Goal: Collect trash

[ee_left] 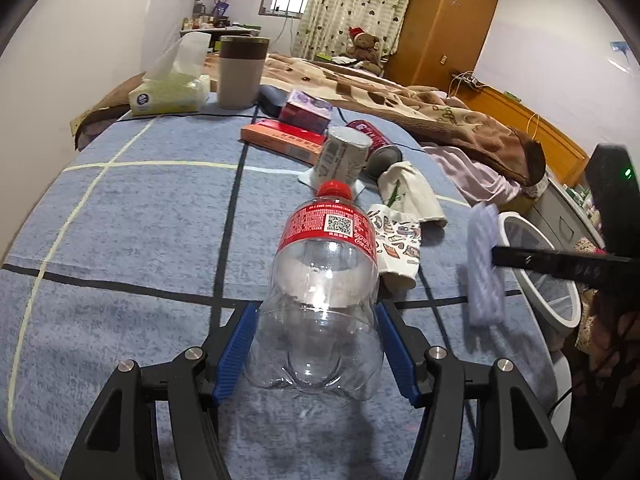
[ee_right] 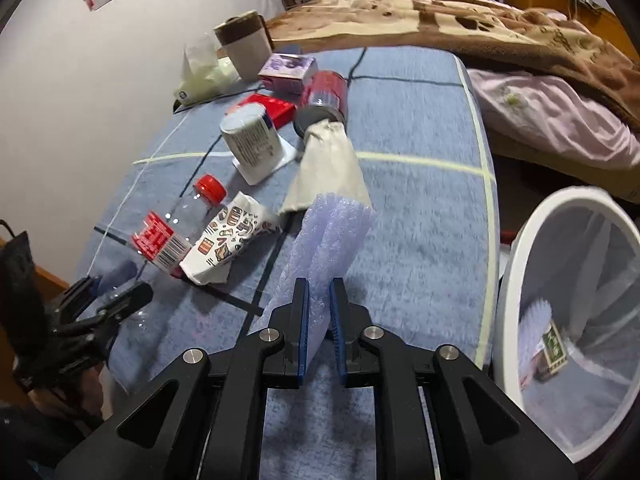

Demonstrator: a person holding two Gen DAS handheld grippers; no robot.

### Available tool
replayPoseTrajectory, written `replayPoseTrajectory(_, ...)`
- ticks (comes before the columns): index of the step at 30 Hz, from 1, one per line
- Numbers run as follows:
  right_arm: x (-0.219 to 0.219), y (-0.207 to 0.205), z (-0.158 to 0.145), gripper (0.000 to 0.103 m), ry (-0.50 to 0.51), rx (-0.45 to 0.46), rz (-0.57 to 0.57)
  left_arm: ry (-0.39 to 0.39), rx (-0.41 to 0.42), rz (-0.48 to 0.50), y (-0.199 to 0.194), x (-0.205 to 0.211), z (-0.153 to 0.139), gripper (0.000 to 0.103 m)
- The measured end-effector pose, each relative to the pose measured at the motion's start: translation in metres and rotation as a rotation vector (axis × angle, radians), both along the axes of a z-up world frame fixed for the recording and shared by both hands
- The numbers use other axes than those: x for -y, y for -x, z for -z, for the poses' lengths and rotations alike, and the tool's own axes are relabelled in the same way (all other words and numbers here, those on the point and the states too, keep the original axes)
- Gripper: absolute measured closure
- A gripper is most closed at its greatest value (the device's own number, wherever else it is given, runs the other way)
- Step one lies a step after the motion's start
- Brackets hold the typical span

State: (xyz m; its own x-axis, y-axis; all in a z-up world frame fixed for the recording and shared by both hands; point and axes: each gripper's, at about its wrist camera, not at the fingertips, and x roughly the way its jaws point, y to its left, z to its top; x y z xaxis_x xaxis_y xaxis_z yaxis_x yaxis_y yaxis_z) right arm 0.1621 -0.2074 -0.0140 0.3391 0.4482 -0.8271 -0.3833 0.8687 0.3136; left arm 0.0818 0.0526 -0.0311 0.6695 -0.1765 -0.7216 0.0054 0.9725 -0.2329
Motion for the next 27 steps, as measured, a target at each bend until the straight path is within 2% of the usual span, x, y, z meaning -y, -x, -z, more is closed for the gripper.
replayPoseTrajectory(2, 0.002, 0.000, 0.000, 0.071, -0.033, 0.006, 0.022, 0.001, 0.003, 0.003, -0.001, 0.001, -0.004, 0.041)
replayPoseTrajectory(3, 0.003, 0.003, -0.001, 0.055, -0.039, 0.014, 0.030, -0.003, 0.006, 0.002, -0.002, 0.001, -0.006, 0.040)
replayPoseTrajectory(4, 0.003, 0.005, -0.002, 0.047, -0.043, 0.021, 0.036, -0.011, 0.010, 0.001, -0.003, 0.001, -0.008, 0.040)
replayPoseTrajectory(8, 0.008, 0.012, 0.001, 0.047, -0.076, 0.018, 0.082, -0.044, 0.008, 0.013, -0.014, 0.005, -0.011, 0.037)
replayPoseTrajectory(13, 0.001, 0.015, 0.003, 0.048, -0.130, 0.010, 0.083, -0.067, -0.022, 0.010, -0.021, 0.006, -0.003, 0.037)
replayPoseTrajectory(15, -0.003, 0.015, 0.005, 0.048, -0.152, -0.004, 0.074, -0.076, -0.028, -0.002, -0.021, 0.005, 0.000, 0.042)
replayPoseTrajectory(18, -0.011, 0.013, 0.007, 0.048, -0.176, -0.027, 0.054, -0.074, -0.028, -0.013, -0.018, 0.002, 0.001, 0.042)
replayPoseTrajectory(19, -0.015, 0.012, 0.008, 0.051, -0.171, -0.026, 0.045, -0.074, -0.028, -0.020, -0.017, 0.001, 0.001, 0.042)
replayPoseTrajectory(20, -0.020, 0.013, 0.007, 0.057, -0.162, -0.022, 0.035, -0.075, -0.028, -0.027, -0.017, 0.000, 0.001, 0.042)
replayPoseTrajectory(21, -0.024, 0.013, 0.007, 0.072, -0.147, -0.017, 0.021, -0.075, -0.028, -0.036, -0.016, -0.002, 0.001, 0.042)
replayPoseTrajectory(22, -0.028, 0.014, 0.006, 0.078, -0.121, -0.009, 0.009, -0.072, -0.028, -0.044, -0.015, -0.004, 0.001, 0.043)
replayPoseTrajectory(27, -0.043, 0.031, -0.008, 0.078, 0.143, 0.118, -0.064, -0.069, -0.030, -0.063, -0.011, -0.007, 0.000, 0.043)
